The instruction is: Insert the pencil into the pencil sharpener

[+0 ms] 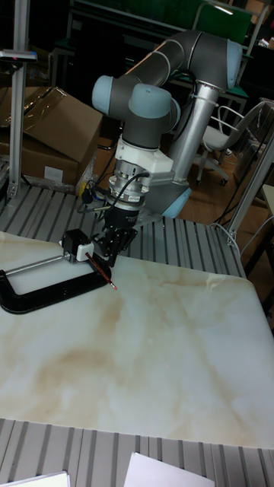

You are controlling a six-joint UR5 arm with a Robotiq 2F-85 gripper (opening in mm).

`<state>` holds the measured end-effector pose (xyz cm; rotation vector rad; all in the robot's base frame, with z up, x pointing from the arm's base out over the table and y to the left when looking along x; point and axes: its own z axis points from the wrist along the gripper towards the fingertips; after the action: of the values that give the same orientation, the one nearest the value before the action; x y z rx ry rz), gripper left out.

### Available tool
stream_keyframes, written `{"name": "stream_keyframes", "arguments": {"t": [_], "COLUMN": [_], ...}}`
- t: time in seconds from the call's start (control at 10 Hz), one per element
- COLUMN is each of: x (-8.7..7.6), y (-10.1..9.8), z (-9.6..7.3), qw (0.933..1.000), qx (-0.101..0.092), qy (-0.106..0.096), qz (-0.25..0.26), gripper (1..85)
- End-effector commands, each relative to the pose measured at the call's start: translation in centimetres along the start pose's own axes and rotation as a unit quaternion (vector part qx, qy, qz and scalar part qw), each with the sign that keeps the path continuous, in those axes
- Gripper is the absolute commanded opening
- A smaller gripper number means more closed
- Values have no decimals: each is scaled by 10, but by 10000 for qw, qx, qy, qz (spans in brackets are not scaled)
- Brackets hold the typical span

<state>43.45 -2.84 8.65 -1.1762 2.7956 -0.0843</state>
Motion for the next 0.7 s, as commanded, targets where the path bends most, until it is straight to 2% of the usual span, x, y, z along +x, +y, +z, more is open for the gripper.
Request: {"name": "stream_keyframes", "arguments": {"t": [0.0, 0.1, 0.4, 0.5, 0.6], "x": [-10, -13, -63, -68, -64], "y": [6, 11, 38, 42, 38], "z": [-4, -4, -12, -13, -12], "qw": [9998, 9993, 9977, 9977, 9978], "qx": [-156, -254, -194, -143, -58], "qy": [-72, -112, -120, -74, 2], "qz": [125, 266, 631, 653, 663], "gripper": [17, 17, 17, 17, 17]}}
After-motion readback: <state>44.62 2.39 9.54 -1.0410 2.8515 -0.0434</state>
